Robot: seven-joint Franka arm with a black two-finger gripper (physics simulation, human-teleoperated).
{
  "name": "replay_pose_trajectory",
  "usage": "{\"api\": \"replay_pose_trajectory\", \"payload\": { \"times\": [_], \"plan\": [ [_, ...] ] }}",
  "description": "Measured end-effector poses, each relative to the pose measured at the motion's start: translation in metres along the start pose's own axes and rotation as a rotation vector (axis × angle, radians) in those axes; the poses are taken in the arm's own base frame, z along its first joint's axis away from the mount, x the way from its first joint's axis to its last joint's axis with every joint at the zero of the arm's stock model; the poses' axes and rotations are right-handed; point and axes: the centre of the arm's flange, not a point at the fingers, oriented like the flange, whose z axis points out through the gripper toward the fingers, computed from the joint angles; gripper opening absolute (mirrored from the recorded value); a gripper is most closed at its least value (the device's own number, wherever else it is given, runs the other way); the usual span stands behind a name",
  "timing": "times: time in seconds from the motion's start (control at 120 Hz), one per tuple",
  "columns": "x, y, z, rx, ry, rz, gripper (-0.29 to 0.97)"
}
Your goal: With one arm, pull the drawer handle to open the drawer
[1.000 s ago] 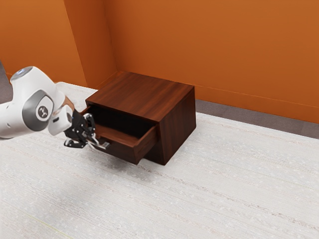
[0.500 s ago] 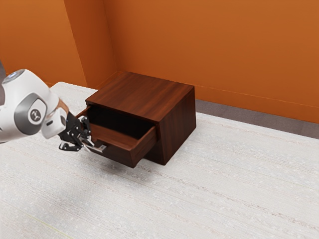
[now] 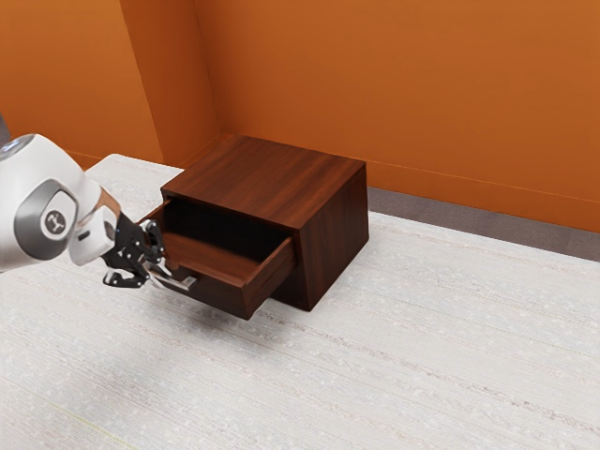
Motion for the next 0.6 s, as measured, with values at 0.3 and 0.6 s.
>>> {"api": "replay_pose_trajectory", "payload": {
  "times": [0.3,0.6],
  "plan": [
    [-0.005,0.001,-0.009,0.018,-0.005,0.0,0.07],
    [0.003,-0.029,-0.216,0.205,-0.084,0.078,0.4]
  ]
}}
